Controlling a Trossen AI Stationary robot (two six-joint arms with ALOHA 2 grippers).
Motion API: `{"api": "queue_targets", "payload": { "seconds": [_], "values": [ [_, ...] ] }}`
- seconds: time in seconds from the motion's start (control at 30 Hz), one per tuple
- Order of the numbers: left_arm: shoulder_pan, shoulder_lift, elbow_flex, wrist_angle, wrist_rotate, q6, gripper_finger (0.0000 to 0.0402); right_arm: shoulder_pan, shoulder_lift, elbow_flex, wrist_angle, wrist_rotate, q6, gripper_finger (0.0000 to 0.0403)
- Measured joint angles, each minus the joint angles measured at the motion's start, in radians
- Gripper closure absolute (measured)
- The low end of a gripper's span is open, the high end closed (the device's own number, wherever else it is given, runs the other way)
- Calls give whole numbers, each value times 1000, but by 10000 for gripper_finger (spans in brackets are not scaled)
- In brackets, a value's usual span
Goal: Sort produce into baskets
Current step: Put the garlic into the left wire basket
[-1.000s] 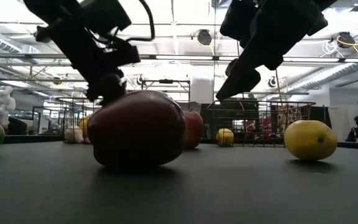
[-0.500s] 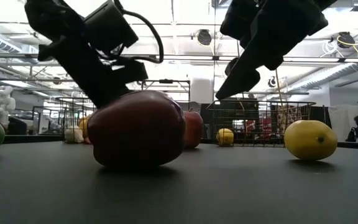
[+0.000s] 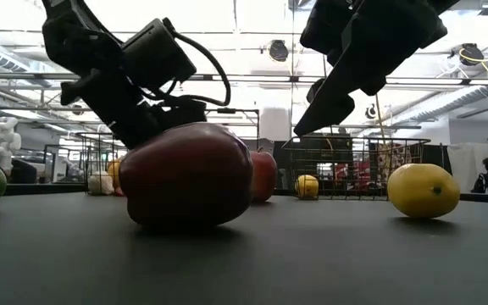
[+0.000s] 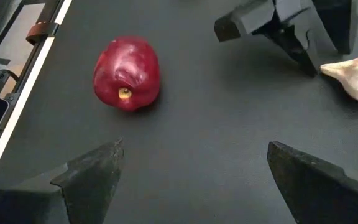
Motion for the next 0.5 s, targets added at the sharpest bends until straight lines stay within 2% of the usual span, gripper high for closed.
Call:
{"api": "queue_targets", "payload": {
  "seconds": [0.33, 0.5],
  "values": [
    [2, 53, 2, 122, -4, 19, 208, 0, 0, 0, 0, 0, -4, 19],
    [18, 73, 2, 153, -4, 56, 223, 0, 0, 0, 5, 0, -5, 19]
  ]
}}
